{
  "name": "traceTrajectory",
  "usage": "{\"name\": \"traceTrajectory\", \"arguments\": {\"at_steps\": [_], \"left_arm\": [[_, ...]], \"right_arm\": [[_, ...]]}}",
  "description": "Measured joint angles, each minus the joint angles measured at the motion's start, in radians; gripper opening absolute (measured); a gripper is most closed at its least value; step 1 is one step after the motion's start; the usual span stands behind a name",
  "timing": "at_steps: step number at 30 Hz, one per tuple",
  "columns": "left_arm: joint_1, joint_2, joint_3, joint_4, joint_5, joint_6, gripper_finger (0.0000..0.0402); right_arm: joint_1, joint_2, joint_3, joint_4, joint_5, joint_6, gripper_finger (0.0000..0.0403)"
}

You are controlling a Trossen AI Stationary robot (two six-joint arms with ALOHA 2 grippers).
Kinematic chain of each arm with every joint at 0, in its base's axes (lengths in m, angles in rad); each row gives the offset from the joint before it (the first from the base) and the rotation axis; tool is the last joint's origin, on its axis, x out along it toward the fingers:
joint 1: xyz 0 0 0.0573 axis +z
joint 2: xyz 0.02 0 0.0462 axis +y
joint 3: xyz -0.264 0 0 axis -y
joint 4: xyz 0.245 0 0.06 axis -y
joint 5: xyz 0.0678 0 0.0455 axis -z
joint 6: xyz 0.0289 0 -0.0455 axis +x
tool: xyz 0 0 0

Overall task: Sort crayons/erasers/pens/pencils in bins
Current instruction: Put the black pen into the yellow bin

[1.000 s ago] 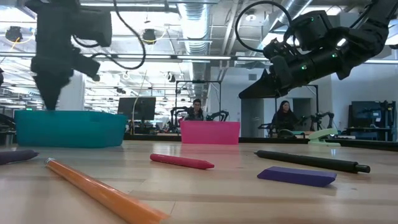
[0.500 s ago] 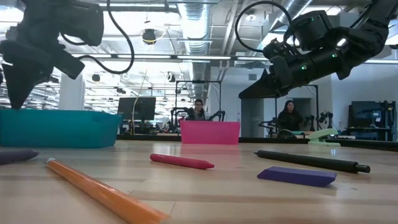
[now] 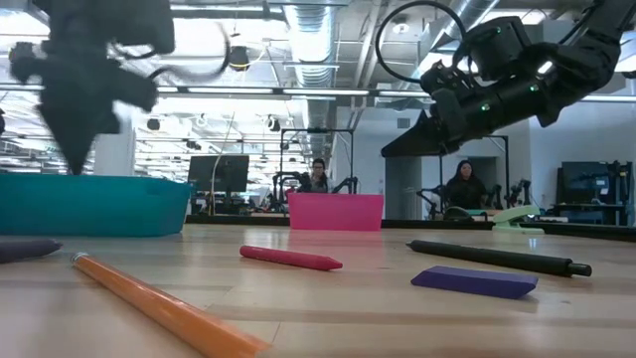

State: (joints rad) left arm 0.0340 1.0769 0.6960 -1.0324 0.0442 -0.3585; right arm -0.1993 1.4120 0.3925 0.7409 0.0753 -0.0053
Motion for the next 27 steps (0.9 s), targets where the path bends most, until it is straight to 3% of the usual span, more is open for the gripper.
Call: {"name": "traceTrajectory", "arguments": {"at_steps": [4, 7, 13, 20, 24, 27], "left_arm": [[0.05, -0.01, 0.0, 0.282, 0.137, 0.172, 0.0], [0.096, -0.01, 0.0, 0.481, 0.181, 0.286, 0.0], [0.17, -0.01, -0.095, 1.027, 0.35, 0.386, 0.0], [0.17, -0.01, -0.243, 1.426, 0.224, 0.436, 0.0], [0.162, -0.01, -0.308, 1.533, 0.118, 0.436, 0.0], [0.162, -0.01, -0.34, 1.576, 0.07, 0.448, 0.0]], "right_arm": [[0.0, 0.0, 0.007, -0.009, 0.0, -0.003, 0.0], [0.003, 0.0, 0.039, -0.048, 0.001, -0.004, 0.0], [0.073, 0.0, 0.182, -0.337, 0.103, -0.038, 0.0], [0.213, 0.0, 0.302, -0.676, 0.166, 0.105, 0.0], [0.301, 0.0, 0.351, -0.858, 0.168, 0.327, 0.0], [0.372, 0.0, 0.426, -1.058, 0.23, 0.549, 0.0001]]}}
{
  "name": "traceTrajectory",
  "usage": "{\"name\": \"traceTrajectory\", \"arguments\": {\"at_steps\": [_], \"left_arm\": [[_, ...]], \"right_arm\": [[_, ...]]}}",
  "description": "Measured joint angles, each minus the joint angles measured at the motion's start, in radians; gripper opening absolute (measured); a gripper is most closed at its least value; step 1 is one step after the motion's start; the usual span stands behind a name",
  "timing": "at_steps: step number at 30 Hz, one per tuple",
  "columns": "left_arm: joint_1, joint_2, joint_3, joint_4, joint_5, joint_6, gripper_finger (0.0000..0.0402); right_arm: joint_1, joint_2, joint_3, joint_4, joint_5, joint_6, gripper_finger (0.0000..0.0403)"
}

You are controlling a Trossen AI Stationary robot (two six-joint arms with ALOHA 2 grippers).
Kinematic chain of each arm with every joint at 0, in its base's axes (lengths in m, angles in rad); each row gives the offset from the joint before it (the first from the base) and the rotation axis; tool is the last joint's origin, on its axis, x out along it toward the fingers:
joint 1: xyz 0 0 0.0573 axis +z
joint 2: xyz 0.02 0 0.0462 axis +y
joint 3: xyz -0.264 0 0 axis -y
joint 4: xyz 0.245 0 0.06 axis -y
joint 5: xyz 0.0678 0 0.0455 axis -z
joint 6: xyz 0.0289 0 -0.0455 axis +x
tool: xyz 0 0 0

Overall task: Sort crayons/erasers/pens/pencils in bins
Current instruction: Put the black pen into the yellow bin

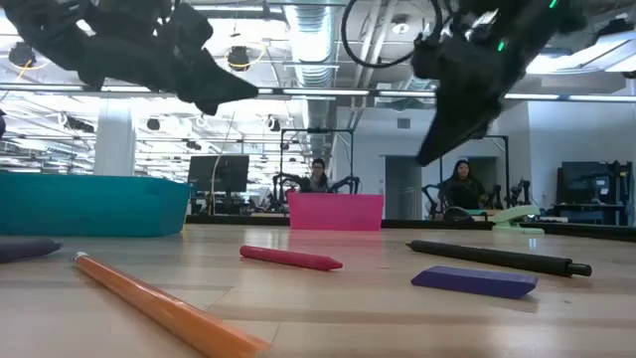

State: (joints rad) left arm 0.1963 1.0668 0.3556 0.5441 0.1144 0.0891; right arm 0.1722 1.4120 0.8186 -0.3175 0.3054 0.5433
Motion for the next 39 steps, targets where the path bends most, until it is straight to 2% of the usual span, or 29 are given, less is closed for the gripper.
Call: {"name": "traceTrajectory", "arguments": {"at_steps": [5, 9, 13, 22, 26, 31, 39], "left_arm": [[0.0, 0.0, -0.005, 0.005, -0.059, 0.043, 0.0], [0.0, 0.0, -0.006, -0.009, -0.045, 0.066, 0.0], [0.0, 0.0, -0.006, -0.022, -0.036, 0.068, 0.0], [0.0, 0.0, -0.006, -0.047, -0.021, 0.057, 0.0], [-0.005, 0.0, -0.006, -0.071, -0.015, 0.039, 0.0], [-0.036, 0.0, -0.014, -0.078, -0.015, 0.026, 0.0], [-0.087, 0.0, -0.017, -0.075, -0.023, 0.022, 0.0]], "right_arm": [[0.121, 0.0, 0.113, -0.295, 0.061, 0.369, 0.0005], [0.207, 0.028, 0.143, -0.389, 0.061, 0.605, 0.0026], [0.263, 0.107, 0.176, -0.405, 0.048, 0.73, 0.007], [0.303, 0.377, 0.412, -0.539, -0.075, 0.762, 0.0195], [0.32, 0.474, 0.499, -0.561, -0.124, 0.804, 0.023], [0.318, 0.553, 0.568, -0.572, -0.128, 0.849, 0.0233], [0.257, 0.64, 0.594, -0.562, -0.122, 0.838, 0.0185]]}}
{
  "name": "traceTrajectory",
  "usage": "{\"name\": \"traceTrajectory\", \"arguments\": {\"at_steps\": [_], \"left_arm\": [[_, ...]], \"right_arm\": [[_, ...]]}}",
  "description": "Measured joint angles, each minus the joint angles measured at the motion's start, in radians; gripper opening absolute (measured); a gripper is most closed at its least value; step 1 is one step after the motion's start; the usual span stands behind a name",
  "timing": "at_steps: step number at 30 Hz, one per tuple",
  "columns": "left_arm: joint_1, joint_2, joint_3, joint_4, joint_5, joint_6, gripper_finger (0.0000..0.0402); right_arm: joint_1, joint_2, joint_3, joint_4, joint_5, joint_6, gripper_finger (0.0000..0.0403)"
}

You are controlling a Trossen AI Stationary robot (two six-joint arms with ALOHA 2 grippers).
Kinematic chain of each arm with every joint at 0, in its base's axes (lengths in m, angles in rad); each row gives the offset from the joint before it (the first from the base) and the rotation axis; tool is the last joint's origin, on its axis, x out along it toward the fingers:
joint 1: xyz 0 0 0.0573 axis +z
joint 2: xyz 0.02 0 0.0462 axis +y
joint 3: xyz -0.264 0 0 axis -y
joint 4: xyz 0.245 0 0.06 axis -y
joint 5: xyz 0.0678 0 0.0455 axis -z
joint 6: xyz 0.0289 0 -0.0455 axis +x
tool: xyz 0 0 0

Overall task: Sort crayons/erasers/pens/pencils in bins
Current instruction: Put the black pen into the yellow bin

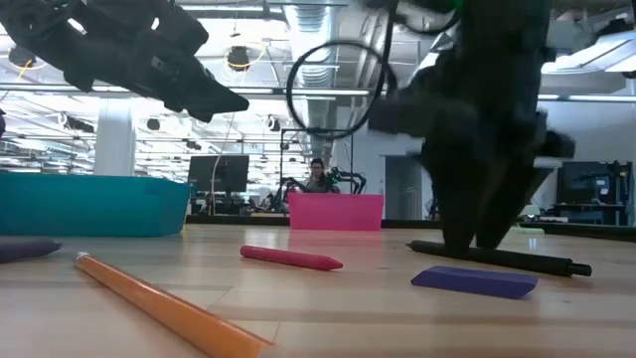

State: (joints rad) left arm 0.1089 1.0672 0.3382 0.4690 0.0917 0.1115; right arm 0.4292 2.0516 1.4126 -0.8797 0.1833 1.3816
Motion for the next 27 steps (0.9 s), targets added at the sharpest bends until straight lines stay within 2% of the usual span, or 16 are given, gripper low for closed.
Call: {"name": "traceTrajectory", "arguments": {"at_steps": [8, 15, 18, 22, 27], "left_arm": [[-0.041, 0.0, 0.0, -0.013, -0.006, -0.021, 0.0], [-0.049, 0.0, 0.0, -0.026, -0.026, -0.111, 0.0], [-0.049, 0.0, 0.0, -0.032, -0.055, -0.14, 0.0], [-0.049, 0.0, 0.0, -0.035, -0.06, -0.177, 0.0005], [-0.035, 0.0, 0.0, -0.066, -0.082, -0.202, 0.0032]], "right_arm": [[-0.011, 0.03, 0.002, 0.037, 0.008, -0.055, 0.0092], [-0.014, 0.015, 0.0, 0.061, 0.008, -0.127, 0.002], [-0.02, -0.005, -0.004, 0.069, 0.011, -0.165, 0.0016], [-0.036, -0.068, -0.003, 0.087, 0.034, -0.257, 0.0032], [-0.071, -0.131, -0.003, 0.12, 0.107, -0.41, 0.0029]]}}
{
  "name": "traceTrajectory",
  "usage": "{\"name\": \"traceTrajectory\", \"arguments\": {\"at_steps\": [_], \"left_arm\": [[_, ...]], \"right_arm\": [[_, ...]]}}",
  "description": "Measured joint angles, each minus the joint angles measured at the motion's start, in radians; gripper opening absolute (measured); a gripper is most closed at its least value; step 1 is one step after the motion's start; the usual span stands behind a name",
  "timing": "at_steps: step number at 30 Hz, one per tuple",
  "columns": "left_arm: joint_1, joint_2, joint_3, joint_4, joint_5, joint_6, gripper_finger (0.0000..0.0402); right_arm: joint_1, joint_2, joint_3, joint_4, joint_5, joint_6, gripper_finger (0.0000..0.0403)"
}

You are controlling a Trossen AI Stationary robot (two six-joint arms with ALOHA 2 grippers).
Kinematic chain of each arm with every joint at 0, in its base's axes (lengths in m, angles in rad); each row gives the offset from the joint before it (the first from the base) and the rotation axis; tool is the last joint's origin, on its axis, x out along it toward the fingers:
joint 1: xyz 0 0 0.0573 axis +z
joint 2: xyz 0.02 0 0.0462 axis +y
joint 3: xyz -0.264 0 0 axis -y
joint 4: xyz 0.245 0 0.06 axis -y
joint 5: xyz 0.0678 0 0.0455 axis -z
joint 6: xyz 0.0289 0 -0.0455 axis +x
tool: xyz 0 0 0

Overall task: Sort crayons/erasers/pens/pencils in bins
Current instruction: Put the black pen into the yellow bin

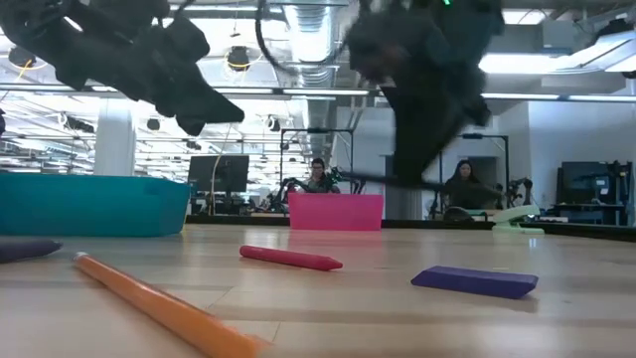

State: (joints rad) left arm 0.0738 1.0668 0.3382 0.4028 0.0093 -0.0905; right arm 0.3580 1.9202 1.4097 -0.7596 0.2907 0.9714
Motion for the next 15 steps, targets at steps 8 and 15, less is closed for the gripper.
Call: {"name": "traceTrajectory", "arguments": {"at_steps": [8, 15], "left_arm": [[0.135, -0.02, -0.139, 0.231, 0.057, -0.051, 0.0061], [0.251, -0.019, -0.162, 0.352, 0.18, -0.117, 0.0051]], "right_arm": [[-0.131, -0.044, -0.028, 0.178, 0.065, -0.353, 0.002], [-0.288, -0.047, -0.126, 0.487, -0.055, -0.554, 0.0018]]}}
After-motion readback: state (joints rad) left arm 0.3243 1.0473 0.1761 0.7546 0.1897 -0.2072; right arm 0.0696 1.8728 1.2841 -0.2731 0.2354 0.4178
